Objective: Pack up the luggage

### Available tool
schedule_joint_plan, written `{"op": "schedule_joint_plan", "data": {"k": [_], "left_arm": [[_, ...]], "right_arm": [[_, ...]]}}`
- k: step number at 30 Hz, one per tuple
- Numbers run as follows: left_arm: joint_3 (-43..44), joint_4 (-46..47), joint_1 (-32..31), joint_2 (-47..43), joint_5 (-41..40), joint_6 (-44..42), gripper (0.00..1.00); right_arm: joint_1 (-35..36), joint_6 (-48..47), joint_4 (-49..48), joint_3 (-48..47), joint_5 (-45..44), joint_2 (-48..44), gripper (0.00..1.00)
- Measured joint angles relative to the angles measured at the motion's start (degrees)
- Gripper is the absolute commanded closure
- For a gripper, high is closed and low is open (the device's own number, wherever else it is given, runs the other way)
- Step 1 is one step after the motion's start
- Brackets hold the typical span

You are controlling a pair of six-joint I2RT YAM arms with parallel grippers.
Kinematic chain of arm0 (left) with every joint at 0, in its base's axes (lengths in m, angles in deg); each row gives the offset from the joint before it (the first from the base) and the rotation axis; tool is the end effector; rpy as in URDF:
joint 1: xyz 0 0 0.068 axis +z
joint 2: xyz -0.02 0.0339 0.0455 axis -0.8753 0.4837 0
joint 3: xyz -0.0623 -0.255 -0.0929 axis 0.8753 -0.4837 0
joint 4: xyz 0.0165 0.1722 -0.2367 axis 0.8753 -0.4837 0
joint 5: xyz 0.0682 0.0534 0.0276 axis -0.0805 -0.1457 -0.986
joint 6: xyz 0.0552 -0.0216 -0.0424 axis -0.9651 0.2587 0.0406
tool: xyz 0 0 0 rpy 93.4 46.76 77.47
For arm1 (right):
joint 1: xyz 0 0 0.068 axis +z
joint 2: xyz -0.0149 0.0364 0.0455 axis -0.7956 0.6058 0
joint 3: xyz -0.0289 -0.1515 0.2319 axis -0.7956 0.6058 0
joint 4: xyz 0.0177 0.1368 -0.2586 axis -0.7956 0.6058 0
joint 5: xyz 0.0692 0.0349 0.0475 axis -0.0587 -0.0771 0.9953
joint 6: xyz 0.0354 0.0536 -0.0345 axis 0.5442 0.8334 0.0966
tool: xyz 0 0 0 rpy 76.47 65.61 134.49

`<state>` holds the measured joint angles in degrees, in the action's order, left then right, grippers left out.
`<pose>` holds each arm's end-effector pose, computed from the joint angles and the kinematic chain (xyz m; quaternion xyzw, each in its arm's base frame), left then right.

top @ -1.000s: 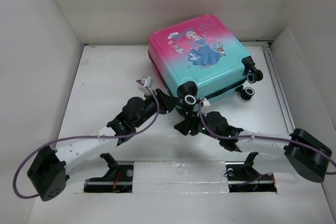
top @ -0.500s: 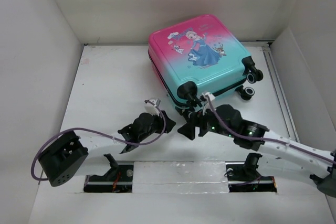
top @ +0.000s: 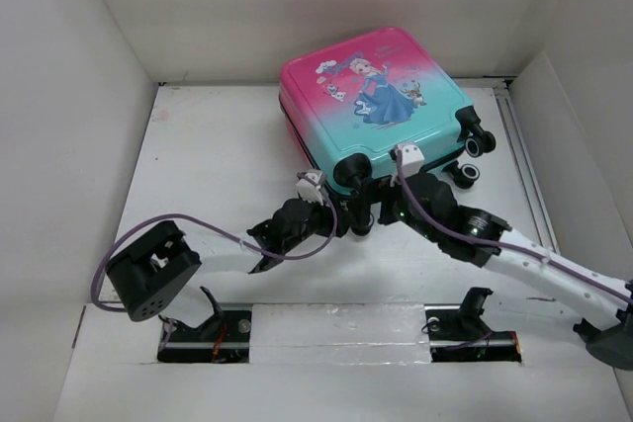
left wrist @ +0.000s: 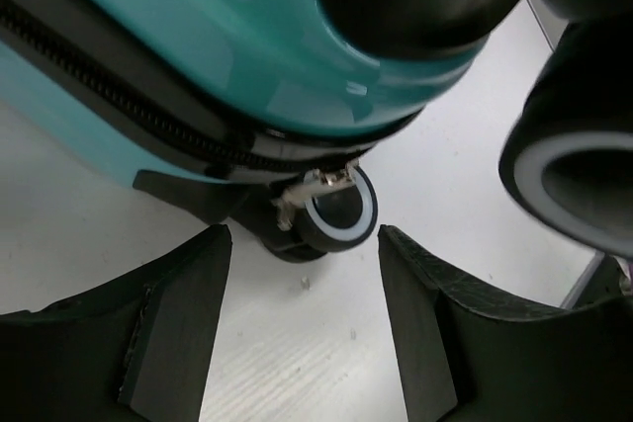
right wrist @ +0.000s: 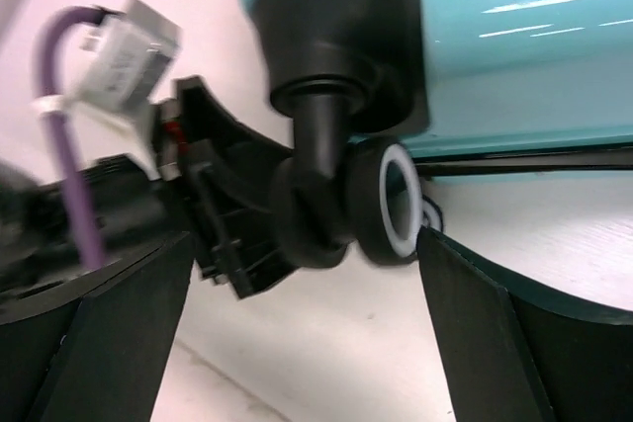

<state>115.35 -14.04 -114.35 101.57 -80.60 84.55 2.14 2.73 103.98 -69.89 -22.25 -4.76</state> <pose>0.1970 -0.2557 0.1652 0.1147 0.7563 -0.4129 0.4943 0.1677 0.2054 0.3269 -0.1161 0.8234 0.2534 0.4942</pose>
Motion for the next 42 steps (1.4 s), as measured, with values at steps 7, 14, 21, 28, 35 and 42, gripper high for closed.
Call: {"op": "schedule_joint_plan", "data": {"k": [7,14,21,28,35,42], "left_arm": [[3.1,0.6,0.0,3.6,-2.0,-2.3,0.43],[3.1,3.0,0.0,5.9,-4.2,-3.1,0.50],[3.2,3.8,-0.2,7.8,-6.8,-3.0,0.54],[3.8,4.0,-1.0,9.4,-8.9,-3.1,0.54],[4.0,5.8,-2.3,10.1,-10.3,-3.4,0.54],[3.8,7.1,-3.0,10.1,-12.6,-4.3,0.64]], "right_arm": [[-5.5,-2.5,-1.1,0.0,1.9,7.7,0.04],[-8.9,-3.9,-4.5,-0.2,7.7,10.8,0.21],[-10.1,-5.0,-8.4,-0.5,12.7,12.7,0.46],[-10.7,-5.1,-9.3,-0.9,14.8,13.6,0.46],[-11.4,-5.2,-10.1,-1.0,16.2,14.1,0.42],[-12.3,-5.3,-10.3,-0.9,18.1,14.0,0.77]]}}
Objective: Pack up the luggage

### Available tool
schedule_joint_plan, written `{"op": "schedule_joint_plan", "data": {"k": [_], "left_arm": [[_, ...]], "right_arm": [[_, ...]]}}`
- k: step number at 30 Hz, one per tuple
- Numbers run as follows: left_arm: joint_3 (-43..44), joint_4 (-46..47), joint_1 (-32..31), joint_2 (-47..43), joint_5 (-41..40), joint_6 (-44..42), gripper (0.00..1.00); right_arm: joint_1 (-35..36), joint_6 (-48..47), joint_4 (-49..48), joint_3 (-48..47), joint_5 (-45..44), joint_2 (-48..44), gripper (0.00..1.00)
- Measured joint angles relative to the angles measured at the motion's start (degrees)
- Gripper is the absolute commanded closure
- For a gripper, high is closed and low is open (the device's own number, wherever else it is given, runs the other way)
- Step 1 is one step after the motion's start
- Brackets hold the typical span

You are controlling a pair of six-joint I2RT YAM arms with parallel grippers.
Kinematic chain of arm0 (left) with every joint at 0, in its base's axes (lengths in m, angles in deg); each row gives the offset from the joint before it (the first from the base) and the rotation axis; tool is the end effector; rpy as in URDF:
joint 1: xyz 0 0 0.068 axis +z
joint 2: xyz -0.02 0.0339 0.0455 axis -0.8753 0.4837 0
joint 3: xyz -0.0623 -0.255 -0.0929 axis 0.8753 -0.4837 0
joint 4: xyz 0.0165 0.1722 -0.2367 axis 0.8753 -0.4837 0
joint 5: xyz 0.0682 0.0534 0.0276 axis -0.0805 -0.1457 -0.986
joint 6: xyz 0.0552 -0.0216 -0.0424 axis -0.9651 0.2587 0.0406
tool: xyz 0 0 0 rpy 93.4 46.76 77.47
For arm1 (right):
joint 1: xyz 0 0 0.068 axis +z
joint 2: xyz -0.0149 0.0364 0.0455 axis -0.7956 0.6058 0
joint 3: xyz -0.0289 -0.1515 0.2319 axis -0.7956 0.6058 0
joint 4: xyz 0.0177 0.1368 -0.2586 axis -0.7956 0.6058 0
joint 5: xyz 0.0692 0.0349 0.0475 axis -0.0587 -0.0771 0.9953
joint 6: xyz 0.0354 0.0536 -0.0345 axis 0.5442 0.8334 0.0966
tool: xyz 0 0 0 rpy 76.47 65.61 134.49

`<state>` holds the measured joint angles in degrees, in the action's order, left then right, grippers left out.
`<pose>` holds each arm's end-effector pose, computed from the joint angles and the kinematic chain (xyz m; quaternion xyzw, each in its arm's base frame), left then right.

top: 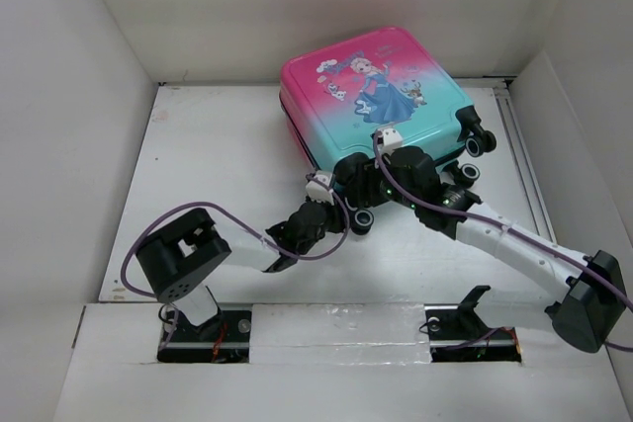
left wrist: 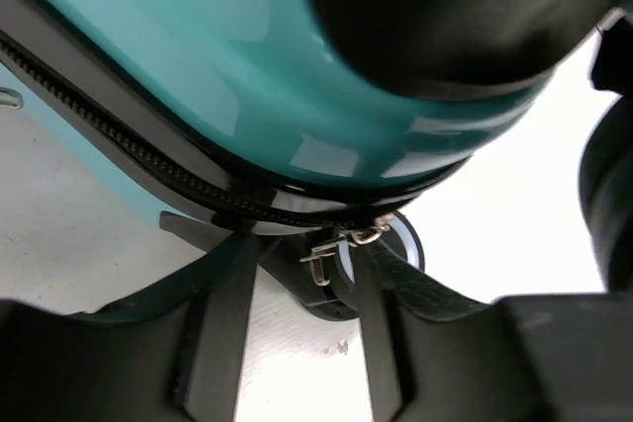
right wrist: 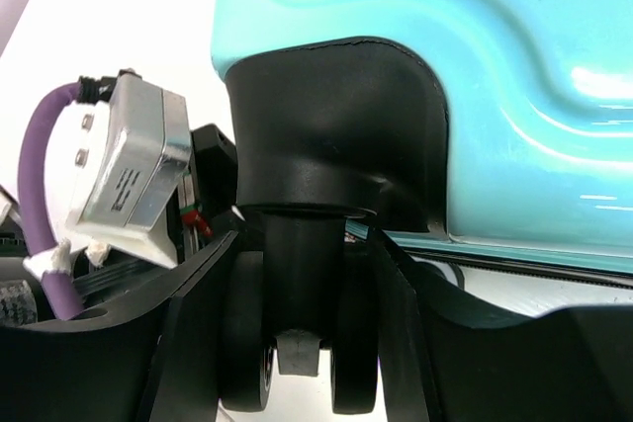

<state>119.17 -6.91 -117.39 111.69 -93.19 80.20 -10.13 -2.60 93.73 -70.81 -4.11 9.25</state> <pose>0.2068 -0.2776 0.1485 0.0911 0.7527 -0.3447 0.5535 0.2398 0.2203 0.2863 -0.1550 0.8366 0.2791 0.4451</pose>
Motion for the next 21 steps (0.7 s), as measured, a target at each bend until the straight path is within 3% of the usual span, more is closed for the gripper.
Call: {"op": "schedule_joint_plan", "data": {"k": [5,6,21], "left_arm": [[-0.1,2.4,-1.0,0.0,-0.3,-0.7,0.85],[-0.1,3.7,-1.1,0.0,-0.3,-0.7,0.99],[-6.3,10.2,-1.8,-3.9,-0.9,-0.9,1.00]], "right_arm": [[-0.2,0.0,-0.3,0.2,0.5,0.0,1.00],[-0.2,0.0,-0.5,0.3,0.5,0.0,1.00],[-0.7,0.3,-2.5,3.1,0.4,-3.1,1.00]]}}
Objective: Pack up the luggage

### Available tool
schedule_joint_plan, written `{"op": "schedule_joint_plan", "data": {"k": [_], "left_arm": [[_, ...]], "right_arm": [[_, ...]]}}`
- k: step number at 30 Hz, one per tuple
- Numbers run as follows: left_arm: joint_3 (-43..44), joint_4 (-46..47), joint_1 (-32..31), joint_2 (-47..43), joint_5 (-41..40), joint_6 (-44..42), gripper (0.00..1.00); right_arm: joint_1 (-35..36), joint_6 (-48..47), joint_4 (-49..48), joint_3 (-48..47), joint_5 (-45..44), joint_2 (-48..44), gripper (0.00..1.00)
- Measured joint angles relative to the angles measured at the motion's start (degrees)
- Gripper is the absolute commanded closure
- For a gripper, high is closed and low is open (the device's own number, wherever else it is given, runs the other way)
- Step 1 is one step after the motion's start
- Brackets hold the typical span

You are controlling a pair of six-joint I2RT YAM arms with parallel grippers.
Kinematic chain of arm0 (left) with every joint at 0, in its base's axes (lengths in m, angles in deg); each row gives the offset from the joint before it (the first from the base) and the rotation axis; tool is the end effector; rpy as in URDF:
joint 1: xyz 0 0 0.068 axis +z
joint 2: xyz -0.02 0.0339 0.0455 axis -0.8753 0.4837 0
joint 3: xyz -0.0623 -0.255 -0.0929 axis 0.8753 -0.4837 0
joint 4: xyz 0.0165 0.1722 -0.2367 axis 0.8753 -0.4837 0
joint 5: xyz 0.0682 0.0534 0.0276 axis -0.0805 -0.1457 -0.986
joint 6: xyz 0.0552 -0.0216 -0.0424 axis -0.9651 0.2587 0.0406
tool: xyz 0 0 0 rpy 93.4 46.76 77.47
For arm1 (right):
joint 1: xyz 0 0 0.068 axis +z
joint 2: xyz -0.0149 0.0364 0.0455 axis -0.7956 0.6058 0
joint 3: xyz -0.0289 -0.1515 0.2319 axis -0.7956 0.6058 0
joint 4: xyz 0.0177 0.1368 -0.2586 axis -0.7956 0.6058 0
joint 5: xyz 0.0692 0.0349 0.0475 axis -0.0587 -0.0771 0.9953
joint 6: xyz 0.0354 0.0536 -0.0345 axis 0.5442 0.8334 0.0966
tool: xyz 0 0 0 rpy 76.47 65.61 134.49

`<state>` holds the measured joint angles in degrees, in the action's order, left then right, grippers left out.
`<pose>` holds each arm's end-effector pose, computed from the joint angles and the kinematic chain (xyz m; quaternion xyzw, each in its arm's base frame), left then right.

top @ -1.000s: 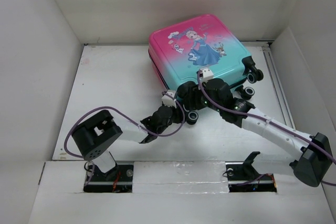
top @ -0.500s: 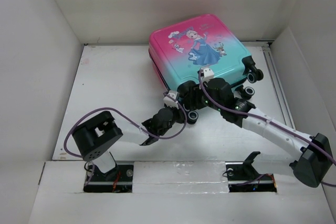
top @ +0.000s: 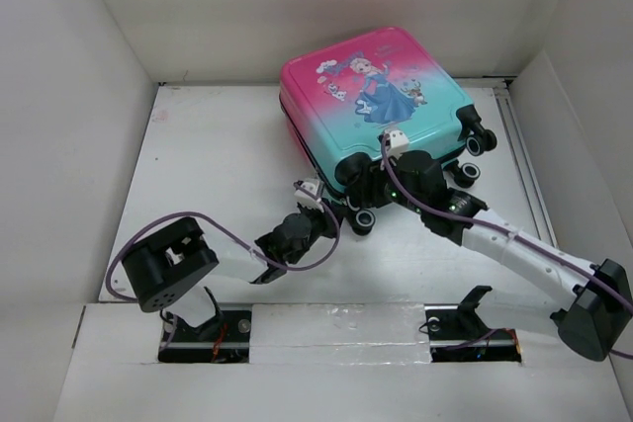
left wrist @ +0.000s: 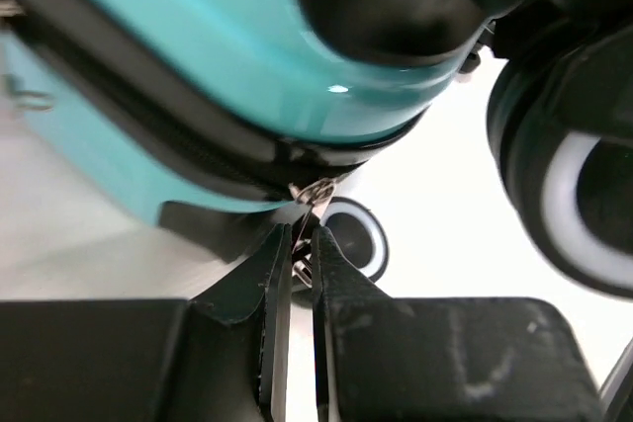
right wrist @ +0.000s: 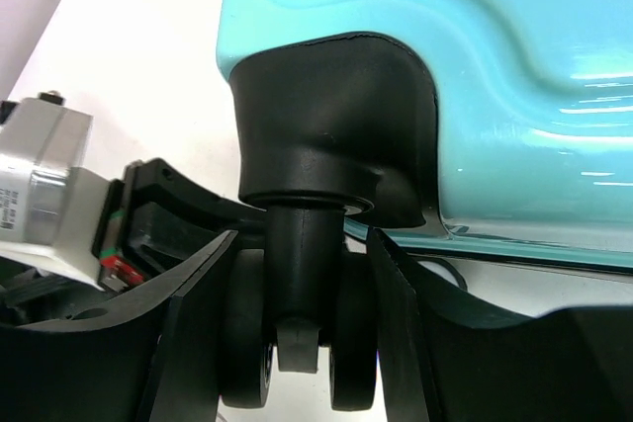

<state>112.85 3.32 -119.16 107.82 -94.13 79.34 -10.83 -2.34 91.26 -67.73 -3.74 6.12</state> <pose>0.1850 -0.2611 0.1584 0.0832 0.7094 -0.3828 0.5859 0.2340 0.2103 0.2861 -0.1477 0.8260 0.2895 0.4605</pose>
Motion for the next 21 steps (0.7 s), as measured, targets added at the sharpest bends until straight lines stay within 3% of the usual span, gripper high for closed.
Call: {"op": "schedule_joint_plan", "data": {"k": [9,16,21], "left_arm": [[-3.6,-3.5,-0.1,-7.5,-4.3,0.1,1.00],[-5.3,-9.0,1.3,-16.0,-14.3,0.4,1.00],[-6.4,-8.2,1.2,-17.1,-9.0,-1.6,1.00]], "right_arm": [[-0.3,-0.2,-0.3,2.0,-0.5,-2.1,1.00],[-1.1,-1.1,2.0,3.7,-0.8,-6.1,1.00],[-1.1,-1.3,2.1,3.7,-0.7,-6.1,1.00]]}}
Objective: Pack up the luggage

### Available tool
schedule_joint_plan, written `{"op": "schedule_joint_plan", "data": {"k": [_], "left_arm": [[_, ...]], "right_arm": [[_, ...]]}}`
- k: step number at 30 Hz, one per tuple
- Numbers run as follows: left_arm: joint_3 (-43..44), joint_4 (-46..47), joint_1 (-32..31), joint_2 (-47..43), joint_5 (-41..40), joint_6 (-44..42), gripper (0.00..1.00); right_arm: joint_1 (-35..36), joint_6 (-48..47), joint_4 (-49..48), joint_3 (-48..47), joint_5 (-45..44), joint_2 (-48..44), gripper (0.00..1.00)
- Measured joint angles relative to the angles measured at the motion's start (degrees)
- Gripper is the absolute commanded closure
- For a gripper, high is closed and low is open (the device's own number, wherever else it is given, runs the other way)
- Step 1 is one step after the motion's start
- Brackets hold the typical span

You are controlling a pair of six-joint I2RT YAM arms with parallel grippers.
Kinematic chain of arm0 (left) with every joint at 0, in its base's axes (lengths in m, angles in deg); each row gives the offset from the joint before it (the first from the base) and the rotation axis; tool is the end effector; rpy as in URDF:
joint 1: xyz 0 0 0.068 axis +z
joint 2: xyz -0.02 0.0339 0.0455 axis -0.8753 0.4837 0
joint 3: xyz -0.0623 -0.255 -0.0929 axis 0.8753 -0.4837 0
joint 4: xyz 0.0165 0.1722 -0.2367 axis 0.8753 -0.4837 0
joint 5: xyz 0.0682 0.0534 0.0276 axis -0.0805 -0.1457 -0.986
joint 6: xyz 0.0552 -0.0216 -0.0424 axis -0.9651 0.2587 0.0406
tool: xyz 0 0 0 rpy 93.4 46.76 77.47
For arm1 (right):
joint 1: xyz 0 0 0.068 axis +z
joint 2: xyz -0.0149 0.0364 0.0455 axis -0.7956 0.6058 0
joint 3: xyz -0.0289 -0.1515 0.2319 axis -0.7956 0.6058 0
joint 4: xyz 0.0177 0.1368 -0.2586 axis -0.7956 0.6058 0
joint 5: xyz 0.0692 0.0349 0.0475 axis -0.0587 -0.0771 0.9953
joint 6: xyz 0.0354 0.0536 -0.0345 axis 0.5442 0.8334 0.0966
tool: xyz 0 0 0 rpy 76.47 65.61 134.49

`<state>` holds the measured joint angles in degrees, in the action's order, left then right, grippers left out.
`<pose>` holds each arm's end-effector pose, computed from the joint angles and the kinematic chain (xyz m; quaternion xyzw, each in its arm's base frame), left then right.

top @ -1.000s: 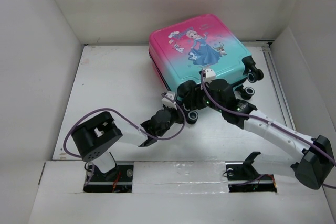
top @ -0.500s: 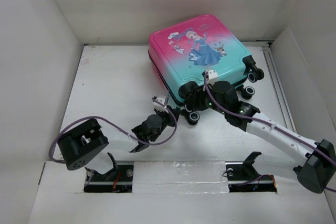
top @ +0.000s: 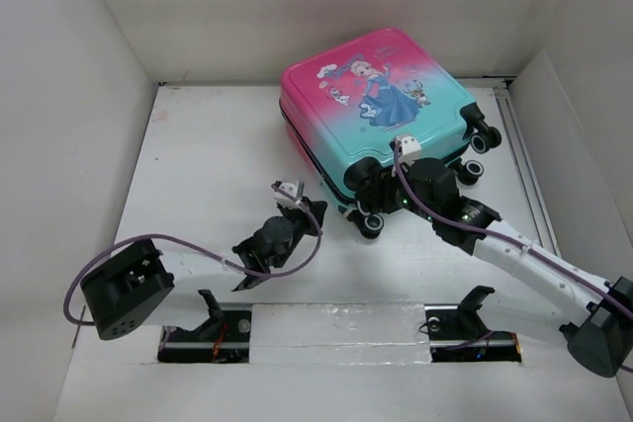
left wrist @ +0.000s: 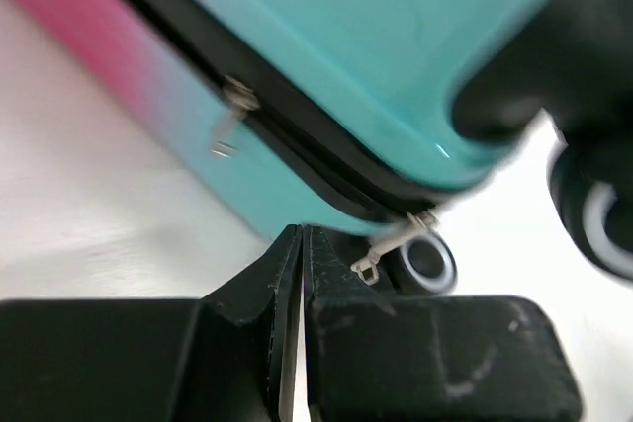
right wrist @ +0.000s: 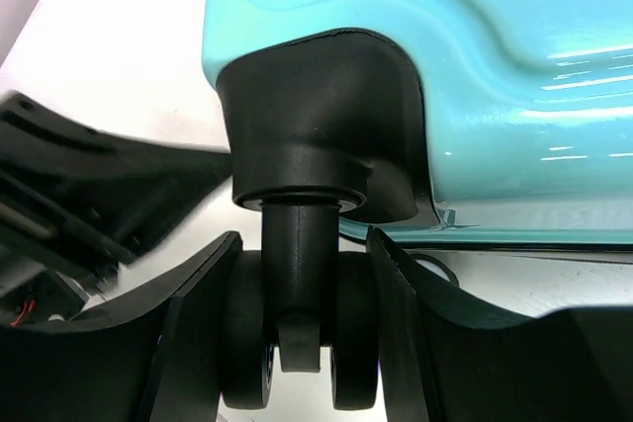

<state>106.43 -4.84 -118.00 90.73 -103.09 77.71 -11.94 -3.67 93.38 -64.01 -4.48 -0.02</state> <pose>0.1733 -0.2153 0.1859 0.0239 0.6997 -0.3326 0.6319 0.2197 0.1889 0.2853 -0.1456 0.8249 0.2761 0.4712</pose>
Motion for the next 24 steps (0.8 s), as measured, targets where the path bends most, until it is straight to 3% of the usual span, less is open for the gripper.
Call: {"op": "schedule_joint_plan", "data": {"k": [2,5,6,9,14,20,24], "left_arm": [[1.0,0.4,-1.1,2.6,3.8,-1.4,0.95],[3.4,2.0,-5.5,9.0,6.2,-3.3,0.69],[4.0,2.8,-7.0,11.0,6.5,-3.4,0.55],[4.9,5.1,-9.5,15.4,6.2,-3.3,0.43],[8.3,7.3,-9.4,19.6,1.9,-3.8,0.33],[12.7,9.7,-10.3,24.2,-5.0,-5.2,0.32],[13.7,14.4,-10.9,28.7,-8.5,-6.1,0.43]], "right_arm": [[0.0,0.0,0.0,0.0,0.2,0.1,1.00],[-0.4,0.0,-0.2,0.0,1.0,0.5,1.00],[-0.6,0.0,-0.3,0.0,1.6,0.6,1.00],[-1.0,0.0,-0.5,-0.5,3.1,1.5,1.00],[-1.3,0.0,-0.6,-0.9,5.6,2.3,1.00],[-1.3,-0.5,-0.9,-0.9,6.2,2.4,1.00],[-1.3,-1.4,-1.2,-0.9,6.1,2.4,1.00]]}}
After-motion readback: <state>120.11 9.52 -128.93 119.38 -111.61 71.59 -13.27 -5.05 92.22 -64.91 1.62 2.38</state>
